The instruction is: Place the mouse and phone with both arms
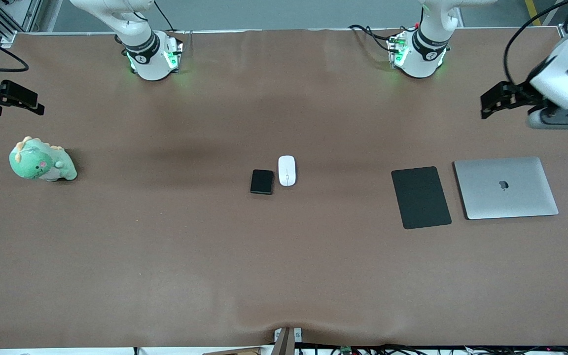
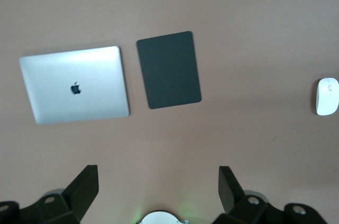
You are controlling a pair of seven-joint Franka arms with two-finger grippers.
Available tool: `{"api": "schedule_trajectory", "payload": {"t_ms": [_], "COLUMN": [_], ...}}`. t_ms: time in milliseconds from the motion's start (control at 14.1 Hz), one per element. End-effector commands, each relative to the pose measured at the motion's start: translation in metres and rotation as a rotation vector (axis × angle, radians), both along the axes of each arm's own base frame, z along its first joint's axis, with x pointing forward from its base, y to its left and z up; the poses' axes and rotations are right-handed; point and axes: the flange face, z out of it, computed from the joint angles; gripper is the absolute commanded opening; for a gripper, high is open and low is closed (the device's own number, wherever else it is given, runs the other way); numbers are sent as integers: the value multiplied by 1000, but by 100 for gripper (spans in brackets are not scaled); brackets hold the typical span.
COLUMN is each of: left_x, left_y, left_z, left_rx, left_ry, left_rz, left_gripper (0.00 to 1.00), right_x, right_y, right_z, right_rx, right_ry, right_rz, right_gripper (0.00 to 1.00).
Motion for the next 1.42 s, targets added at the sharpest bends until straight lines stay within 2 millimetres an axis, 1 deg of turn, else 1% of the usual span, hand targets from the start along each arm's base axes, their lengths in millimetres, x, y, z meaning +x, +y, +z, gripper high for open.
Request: {"api": "schedule_trajectory", "payload": {"t_ms": [0,71,213,285,498,569,783,925,1067,1138,1209,1352], "left_x": [19,23,30,31,38,37,28,23,14,4,-2,-17], "left_y": [-34,-48,-83,-104,-157,-174,-230,-258,-281,-295,-304,-327], "left_z": [-31,-41,-67,-81,-130,-142,-188,-216,-236,-244,-257,-276], "left_rx": [-11,-16,-28,-31,-44,-51,-56,-60,-62,-62,-58,-53], "left_ry": [-1,3,12,16,30,28,44,52,50,45,50,62], "left_rz": [-51,-48,-45,-57,-51,-60,-40,-7,60,89,122,123], "left_gripper": [100,100,100,100,100,100,100,100,100,100,100,100], "right_x": [2,2,2,2,2,2,2,2,2,2,2,8], "right_y": [-2,-2,-2,-2,-1,-1,-1,-1,-1,-1,-1,-1], "right_z": [-1,-1,-1,-1,-1,-1,-1,-1,-2,-2,-2,-9], "right_rx": [24,24,24,24,24,24,24,24,24,24,24,26], "right_ry": [7,7,7,7,7,7,7,7,8,8,8,19], "right_rz": [2,2,2,2,3,3,3,3,3,3,3,5], "right_gripper": [100,100,100,100,100,100,100,100,100,100,100,100]}}
